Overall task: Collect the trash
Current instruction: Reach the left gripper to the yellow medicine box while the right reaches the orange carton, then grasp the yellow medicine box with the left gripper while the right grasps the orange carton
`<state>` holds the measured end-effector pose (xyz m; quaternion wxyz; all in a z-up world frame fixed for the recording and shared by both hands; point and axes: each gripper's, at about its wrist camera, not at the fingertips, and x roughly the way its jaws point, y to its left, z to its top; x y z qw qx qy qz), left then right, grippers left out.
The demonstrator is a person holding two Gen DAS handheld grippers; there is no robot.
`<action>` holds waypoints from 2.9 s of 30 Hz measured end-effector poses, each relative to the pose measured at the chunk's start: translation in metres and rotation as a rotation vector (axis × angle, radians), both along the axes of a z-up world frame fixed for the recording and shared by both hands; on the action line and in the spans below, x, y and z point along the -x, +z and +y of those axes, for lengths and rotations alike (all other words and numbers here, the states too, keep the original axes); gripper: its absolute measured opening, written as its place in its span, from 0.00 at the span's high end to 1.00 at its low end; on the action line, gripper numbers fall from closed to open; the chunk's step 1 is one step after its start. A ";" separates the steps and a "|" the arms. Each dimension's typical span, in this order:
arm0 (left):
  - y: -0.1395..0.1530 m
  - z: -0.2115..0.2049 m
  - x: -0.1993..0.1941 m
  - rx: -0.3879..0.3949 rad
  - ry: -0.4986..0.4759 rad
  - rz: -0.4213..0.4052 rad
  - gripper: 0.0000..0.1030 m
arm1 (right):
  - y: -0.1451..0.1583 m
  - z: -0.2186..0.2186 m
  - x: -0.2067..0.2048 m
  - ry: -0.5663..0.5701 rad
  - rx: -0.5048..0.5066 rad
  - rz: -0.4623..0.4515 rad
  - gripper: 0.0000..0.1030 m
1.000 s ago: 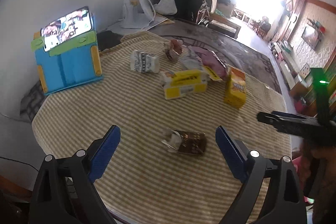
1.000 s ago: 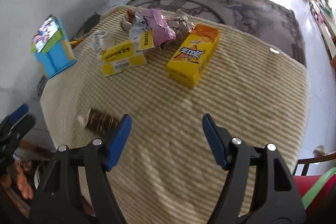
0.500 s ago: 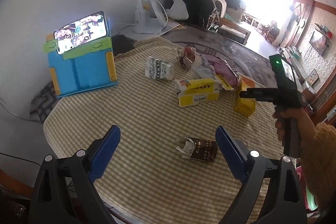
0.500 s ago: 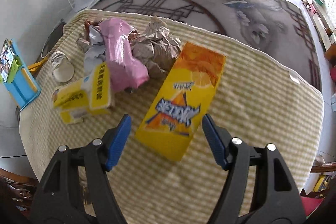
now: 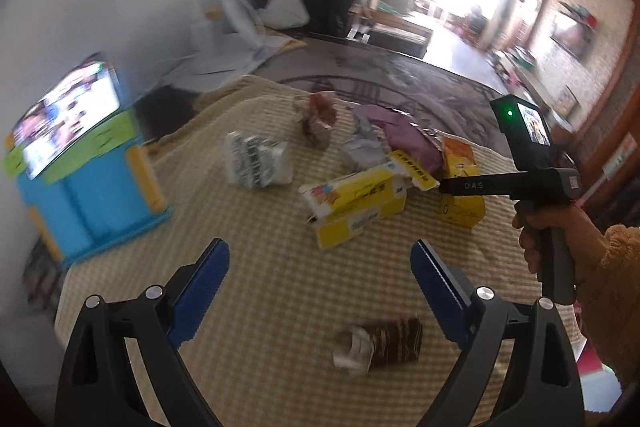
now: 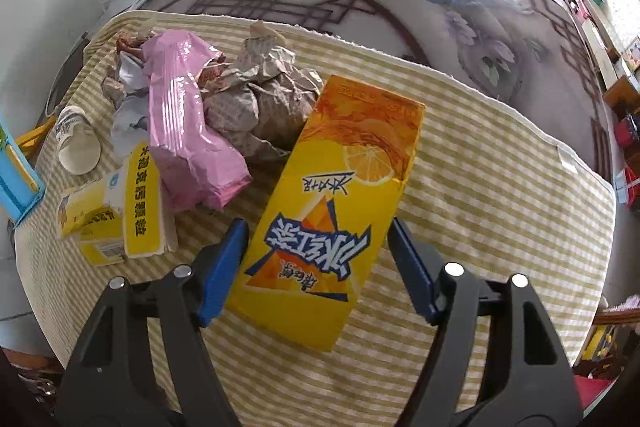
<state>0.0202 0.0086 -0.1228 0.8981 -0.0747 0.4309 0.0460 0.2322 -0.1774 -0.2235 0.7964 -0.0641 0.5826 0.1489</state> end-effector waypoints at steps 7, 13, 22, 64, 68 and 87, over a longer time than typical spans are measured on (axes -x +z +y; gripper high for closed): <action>-0.019 -0.020 -0.066 -0.076 -0.205 0.059 0.15 | -0.009 0.006 0.004 -0.028 0.008 0.016 0.35; -0.044 -0.035 -0.100 -0.143 -0.329 0.108 0.15 | -0.006 0.004 0.042 0.051 0.018 0.041 0.41; -0.062 -0.039 -0.129 -0.117 -0.364 0.158 0.15 | -0.002 -0.001 0.046 0.046 0.023 0.047 0.40; -0.067 -0.004 -0.123 0.017 -0.264 0.203 0.63 | 0.013 0.007 0.042 0.030 0.021 0.002 0.35; -0.059 0.005 -0.108 0.068 -0.216 0.178 0.63 | 0.003 0.007 0.037 0.017 0.039 0.020 0.35; -0.054 0.012 -0.092 0.077 -0.188 0.184 0.62 | 0.003 0.012 0.037 0.022 0.043 0.014 0.35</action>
